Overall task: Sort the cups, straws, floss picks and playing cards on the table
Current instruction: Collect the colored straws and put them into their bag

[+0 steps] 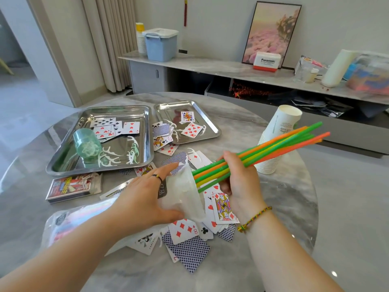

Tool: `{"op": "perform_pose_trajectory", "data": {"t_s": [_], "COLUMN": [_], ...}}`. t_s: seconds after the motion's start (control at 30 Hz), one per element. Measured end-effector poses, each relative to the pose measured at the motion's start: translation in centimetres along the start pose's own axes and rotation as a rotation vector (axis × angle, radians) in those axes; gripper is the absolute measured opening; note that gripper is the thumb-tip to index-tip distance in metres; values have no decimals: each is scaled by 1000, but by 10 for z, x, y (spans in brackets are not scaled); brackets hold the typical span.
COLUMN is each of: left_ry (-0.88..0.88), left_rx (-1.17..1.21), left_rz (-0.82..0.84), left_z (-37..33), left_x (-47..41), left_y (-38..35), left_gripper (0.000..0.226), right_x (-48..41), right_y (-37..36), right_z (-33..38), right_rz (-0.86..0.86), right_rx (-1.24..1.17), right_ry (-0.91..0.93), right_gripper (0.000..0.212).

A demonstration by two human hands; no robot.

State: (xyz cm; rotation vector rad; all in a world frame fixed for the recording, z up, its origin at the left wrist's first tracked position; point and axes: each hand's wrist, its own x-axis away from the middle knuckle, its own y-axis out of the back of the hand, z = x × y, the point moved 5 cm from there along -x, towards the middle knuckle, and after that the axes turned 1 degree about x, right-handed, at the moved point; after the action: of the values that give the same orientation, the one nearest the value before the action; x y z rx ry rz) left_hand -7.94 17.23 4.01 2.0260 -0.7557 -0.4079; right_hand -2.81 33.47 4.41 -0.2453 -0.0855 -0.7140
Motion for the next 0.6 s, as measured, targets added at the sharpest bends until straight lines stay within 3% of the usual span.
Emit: {"op": "perform_pose_trajectory", "data": {"t_s": [0.27,0.47,0.6], "left_ry": [-35,-28,-48], "left_rx": [-126,-98,-83], "left_rz": [92,32,78], "left_z": [-1,1,3], "left_x": [-3,-4,-3], "left_y": [-10,-7,-8], "left_gripper": [104,106,104], "right_x": [-6,-8,-7], "right_y": [12,2,0], "right_z": [-14,-28,-22], "right_rz": [-127,-48,-6], "right_rx": [-101,-141,-98], "right_ry": [-157,-237,-179], "right_gripper": [31,28,30]}}
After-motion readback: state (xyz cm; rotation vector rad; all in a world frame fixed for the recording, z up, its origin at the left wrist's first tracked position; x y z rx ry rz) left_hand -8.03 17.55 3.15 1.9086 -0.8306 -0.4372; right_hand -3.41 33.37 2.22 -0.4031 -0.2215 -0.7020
